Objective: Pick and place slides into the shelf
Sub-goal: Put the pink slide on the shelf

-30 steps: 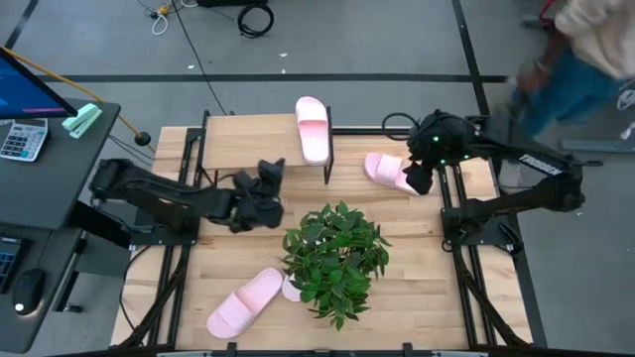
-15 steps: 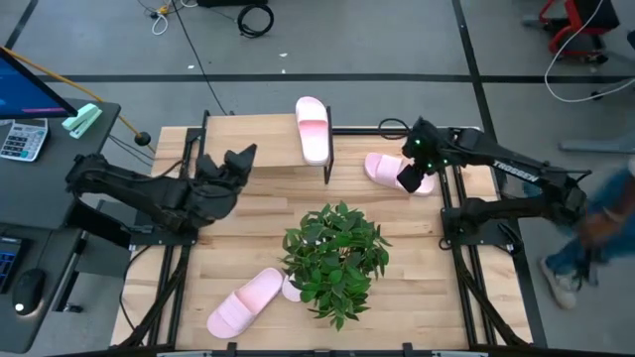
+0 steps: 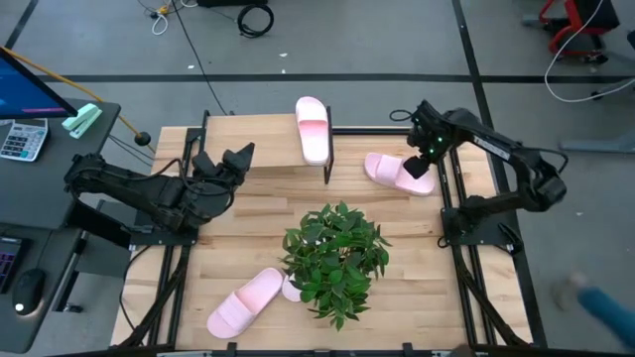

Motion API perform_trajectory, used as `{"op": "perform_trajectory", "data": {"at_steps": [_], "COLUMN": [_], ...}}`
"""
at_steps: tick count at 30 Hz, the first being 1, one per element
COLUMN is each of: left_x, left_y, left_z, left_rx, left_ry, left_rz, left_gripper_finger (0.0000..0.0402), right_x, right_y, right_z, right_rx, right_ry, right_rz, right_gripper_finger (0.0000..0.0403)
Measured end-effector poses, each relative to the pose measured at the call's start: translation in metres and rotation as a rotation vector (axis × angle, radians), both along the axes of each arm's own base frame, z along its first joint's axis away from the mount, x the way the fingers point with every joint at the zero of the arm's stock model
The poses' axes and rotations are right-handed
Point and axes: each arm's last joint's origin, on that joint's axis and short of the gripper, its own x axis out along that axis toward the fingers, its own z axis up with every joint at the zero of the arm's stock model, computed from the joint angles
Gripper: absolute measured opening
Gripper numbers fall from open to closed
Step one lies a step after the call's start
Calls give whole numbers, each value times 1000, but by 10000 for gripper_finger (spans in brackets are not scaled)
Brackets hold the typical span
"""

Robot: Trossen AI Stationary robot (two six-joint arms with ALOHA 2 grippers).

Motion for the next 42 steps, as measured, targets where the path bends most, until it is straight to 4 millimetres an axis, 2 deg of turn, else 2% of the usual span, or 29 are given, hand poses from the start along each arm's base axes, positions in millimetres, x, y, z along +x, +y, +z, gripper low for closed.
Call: {"op": "perform_trajectory", "data": {"at_steps": [6, 13, 21, 28, 37, 42], "left_x": [0, -1, -1, 0, 0, 0], "left_y": [1, 1, 4, 6, 6, 6], "left_z": [-1, 0, 0, 0, 0, 0], "left_rx": [5, 5, 3, 5, 19, 23], "left_ry": [11, 6, 0, 3, 32, 37], "left_rz": [6, 13, 26, 36, 37, 37], "left_gripper_finger": [192, 188, 187, 189, 183, 185], "right_x": [9, 17, 9, -8, -3, 2], "right_y": [-15, -30, -44, -46, -50, -54], "right_z": [-13, -20, -28, -29, -38, -42], "right_rx": [-6, 9, 4, 27, 65, 114], "right_ry": [-30, -172, -159, -90, -94, -197], "right_rz": [-3, -94, -193, -223, -241, -279], "right_gripper_finger": [237, 251, 254, 254, 252, 251]}}
